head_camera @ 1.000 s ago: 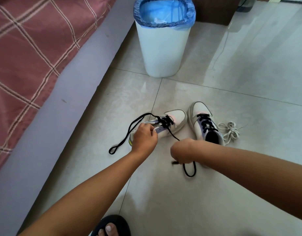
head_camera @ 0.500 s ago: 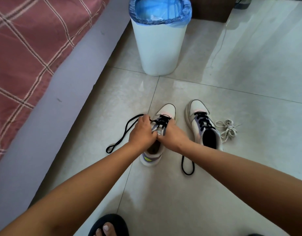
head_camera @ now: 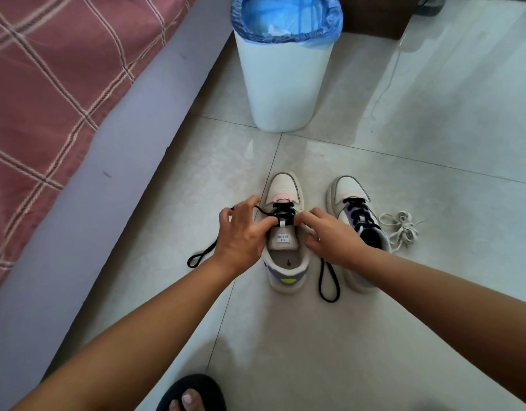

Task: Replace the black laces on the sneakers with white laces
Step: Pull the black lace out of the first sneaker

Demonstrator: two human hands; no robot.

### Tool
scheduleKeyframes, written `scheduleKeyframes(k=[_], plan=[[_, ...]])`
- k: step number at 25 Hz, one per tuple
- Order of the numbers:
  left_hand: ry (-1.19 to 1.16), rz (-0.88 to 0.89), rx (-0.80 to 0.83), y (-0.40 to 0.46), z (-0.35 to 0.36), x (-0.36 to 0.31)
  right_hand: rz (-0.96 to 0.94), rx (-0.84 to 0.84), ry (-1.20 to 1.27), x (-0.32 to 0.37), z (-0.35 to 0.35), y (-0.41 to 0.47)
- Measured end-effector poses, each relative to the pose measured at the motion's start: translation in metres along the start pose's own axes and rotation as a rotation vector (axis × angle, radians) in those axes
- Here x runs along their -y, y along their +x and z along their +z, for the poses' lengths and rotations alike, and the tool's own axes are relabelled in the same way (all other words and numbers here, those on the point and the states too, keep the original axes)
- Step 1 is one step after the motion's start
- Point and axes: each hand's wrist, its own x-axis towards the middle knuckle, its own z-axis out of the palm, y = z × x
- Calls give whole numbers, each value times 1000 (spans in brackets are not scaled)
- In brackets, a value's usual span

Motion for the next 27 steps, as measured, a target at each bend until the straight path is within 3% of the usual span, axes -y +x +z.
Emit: scheduleKeyframes(k=[2, 4, 7, 10, 12, 15, 18, 23, 26, 27], plan=[[97, 31, 52, 4, -5, -7, -81, -121, -180, 1, 4, 2], [168, -2, 209, 7, -12, -18, -117, -210, -253, 5, 8, 3], [125, -157, 497, 19, -15, -33, -92, -188, -475, 12, 17, 8], [-68, -350, 637, 37, -17, -43, -95, -140, -614, 26, 11, 12], [-136, -381, 715, 46, -21, -48, -72, -82, -599, 35, 6, 16], [-307, -468, 714, 48, -23, -46, 96, 164, -286, 31, 4, 19], [-674, -605, 712, 43, -20, -32, 173, 208, 220, 17, -2, 18], [-1203, -771, 750, 30, -25, -23, 257, 216, 857, 11, -5, 11], [-1249, -716, 741, 24, -21, -18, 345, 260, 1134, 13, -11, 7], [-1164, -671, 744, 22, -21, -18, 367, 292, 1093, 14, -14, 7]])
